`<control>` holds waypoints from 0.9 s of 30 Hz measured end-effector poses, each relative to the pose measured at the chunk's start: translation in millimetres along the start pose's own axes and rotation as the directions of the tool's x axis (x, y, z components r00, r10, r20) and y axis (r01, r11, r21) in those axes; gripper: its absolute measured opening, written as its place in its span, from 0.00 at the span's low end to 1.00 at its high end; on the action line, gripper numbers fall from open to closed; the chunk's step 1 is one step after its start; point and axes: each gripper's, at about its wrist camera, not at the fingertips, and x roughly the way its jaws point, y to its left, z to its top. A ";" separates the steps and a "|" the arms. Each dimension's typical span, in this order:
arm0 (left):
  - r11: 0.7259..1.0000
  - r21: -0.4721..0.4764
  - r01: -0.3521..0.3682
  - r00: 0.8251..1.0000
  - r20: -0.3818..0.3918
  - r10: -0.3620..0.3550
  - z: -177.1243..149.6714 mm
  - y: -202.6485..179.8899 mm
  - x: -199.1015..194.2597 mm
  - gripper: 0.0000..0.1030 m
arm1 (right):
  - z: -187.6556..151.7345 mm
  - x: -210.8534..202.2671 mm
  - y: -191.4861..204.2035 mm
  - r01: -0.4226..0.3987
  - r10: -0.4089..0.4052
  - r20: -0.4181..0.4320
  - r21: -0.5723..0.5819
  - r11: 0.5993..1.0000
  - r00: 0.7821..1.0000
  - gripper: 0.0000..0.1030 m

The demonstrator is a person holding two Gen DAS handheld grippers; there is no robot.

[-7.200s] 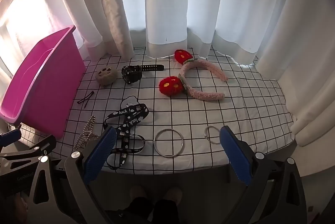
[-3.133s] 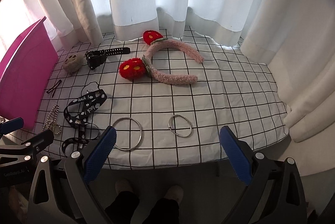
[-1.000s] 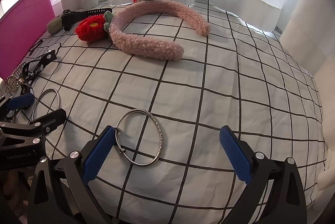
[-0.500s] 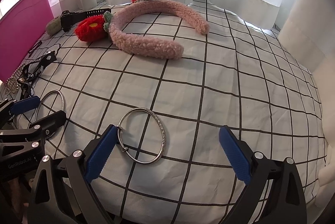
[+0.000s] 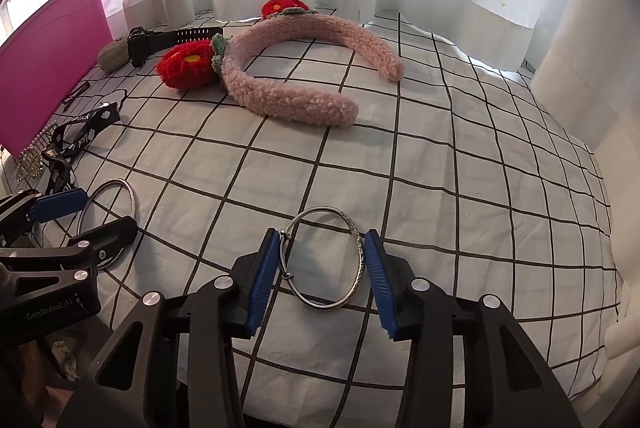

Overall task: Organize jewelry
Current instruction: 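Close the left gripper on the large silver ring, then lift the large silver ring with the left gripper over the pink tub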

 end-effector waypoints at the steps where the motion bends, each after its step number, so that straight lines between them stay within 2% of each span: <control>1: 1.000 0.000 0.000 1.000 0.001 0.000 0.1 0.0 -0.3 0.68 | -0.3 -0.3 0.0 0.000 0.000 0.002 0.002 1.000 1.000 0.41; 15: 1.000 -0.008 -0.003 0.999 0.051 0.004 9.6 1.4 -16.9 0.68 | 9.2 -13.3 4.3 -0.013 0.013 0.039 -0.003 1.000 0.999 0.41; 27: 0.998 -0.060 -0.012 0.991 0.131 0.020 37.9 28.3 -56.7 0.68 | 52.2 -43.3 25.0 -0.015 0.020 0.102 -0.046 0.999 0.995 0.41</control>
